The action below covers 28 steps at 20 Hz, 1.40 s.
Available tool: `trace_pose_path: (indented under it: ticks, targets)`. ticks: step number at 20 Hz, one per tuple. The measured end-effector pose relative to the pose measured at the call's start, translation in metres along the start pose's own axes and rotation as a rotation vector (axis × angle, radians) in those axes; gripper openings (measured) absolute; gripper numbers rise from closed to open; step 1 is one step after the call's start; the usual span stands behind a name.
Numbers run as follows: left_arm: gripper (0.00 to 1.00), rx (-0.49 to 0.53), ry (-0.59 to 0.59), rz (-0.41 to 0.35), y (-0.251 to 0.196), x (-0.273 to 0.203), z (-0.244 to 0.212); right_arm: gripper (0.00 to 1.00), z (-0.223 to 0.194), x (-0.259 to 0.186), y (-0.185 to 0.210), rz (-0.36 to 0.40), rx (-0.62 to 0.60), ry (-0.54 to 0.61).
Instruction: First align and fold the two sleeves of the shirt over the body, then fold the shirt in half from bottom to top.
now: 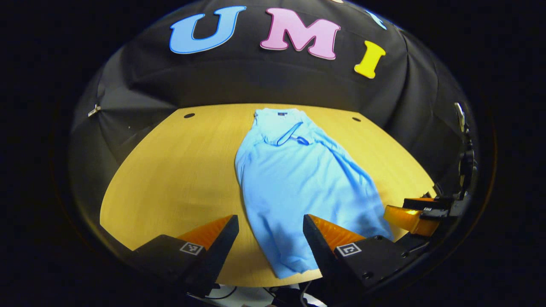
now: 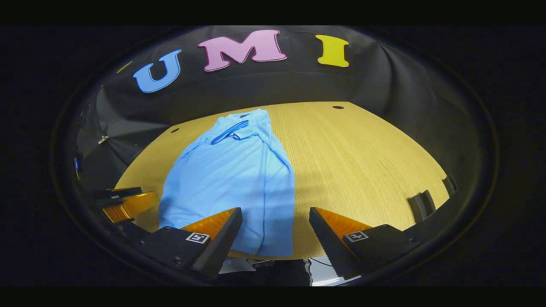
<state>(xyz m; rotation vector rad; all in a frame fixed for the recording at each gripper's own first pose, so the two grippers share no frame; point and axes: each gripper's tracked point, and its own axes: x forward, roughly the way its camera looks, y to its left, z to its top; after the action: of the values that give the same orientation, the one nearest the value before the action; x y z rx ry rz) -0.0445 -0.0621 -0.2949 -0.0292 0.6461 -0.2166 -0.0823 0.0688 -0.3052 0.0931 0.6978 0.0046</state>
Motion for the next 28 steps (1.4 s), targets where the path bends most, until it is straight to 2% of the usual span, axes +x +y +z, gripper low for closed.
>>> trace_pose_path:
  ticks: [5,7,8,9,12,13,14,16,17,18,19,20,21,22,23,25,28]
  targets:
    - [0.97,0.060,0.053,0.009,-0.006,0.016,-0.017,0.98,-0.030,0.011,0.005,-0.016,0.009,0.068]
    - [0.97,0.093,0.087,0.014,-0.006,0.020,-0.026,0.98,-0.031,0.011,0.004,-0.026,0.008,0.061]
    - [0.92,0.113,0.098,0.010,-0.007,0.022,-0.029,0.92,-0.034,0.010,0.005,-0.031,-0.002,0.065]
    - [0.97,0.126,0.109,0.010,-0.005,0.024,-0.032,0.99,-0.033,0.011,0.005,-0.032,-0.020,0.063]
    - [0.96,0.078,0.142,-0.008,-0.005,0.026,-0.038,0.97,-0.038,0.011,0.005,-0.046,-0.122,0.076]
    - [0.96,0.062,0.151,0.003,-0.004,0.028,-0.041,0.95,-0.038,0.013,0.009,-0.028,-0.133,0.075]
    - [0.92,0.059,0.152,0.005,-0.005,0.029,-0.039,0.84,-0.037,0.013,0.010,-0.028,-0.132,0.081]
    - [0.85,0.077,0.166,-0.013,-0.013,0.030,-0.039,0.80,-0.035,0.017,0.013,-0.016,-0.132,0.098]
    - [0.72,0.084,0.168,-0.026,-0.016,0.030,-0.039,0.70,-0.034,0.019,0.016,-0.002,-0.129,0.109]
    - [0.70,0.082,0.168,-0.037,-0.019,0.031,-0.038,0.52,-0.032,0.021,0.017,0.006,-0.125,0.112]
    - [0.60,0.080,0.164,-0.045,-0.021,0.032,-0.038,0.34,-0.033,0.021,0.018,0.016,-0.136,0.129]
    - [0.53,0.073,0.159,-0.064,-0.025,0.033,-0.037,0.33,-0.033,0.022,0.021,0.044,-0.142,0.135]
    - [0.40,0.060,0.156,-0.082,-0.028,0.032,-0.036,0.22,-0.033,0.021,0.023,0.046,-0.130,0.146]
    - [0.33,0.041,0.157,-0.096,-0.030,0.032,-0.036,0.11,-0.033,0.023,0.023,0.053,-0.120,0.160]
    - [0.22,0.023,0.160,-0.110,-0.031,0.034,-0.035,0.11,-0.031,0.025,0.024,0.068,-0.118,0.171]
    - [0.14,-0.033,0.164,-0.136,-0.031,0.035,-0.032,0.08,-0.027,0.026,0.028,0.108,-0.120,0.185]
    - [0.08,-0.144,0.169,-0.162,-0.029,0.034,-0.027,0.03,-0.025,0.029,0.030,0.163,-0.086,0.200]
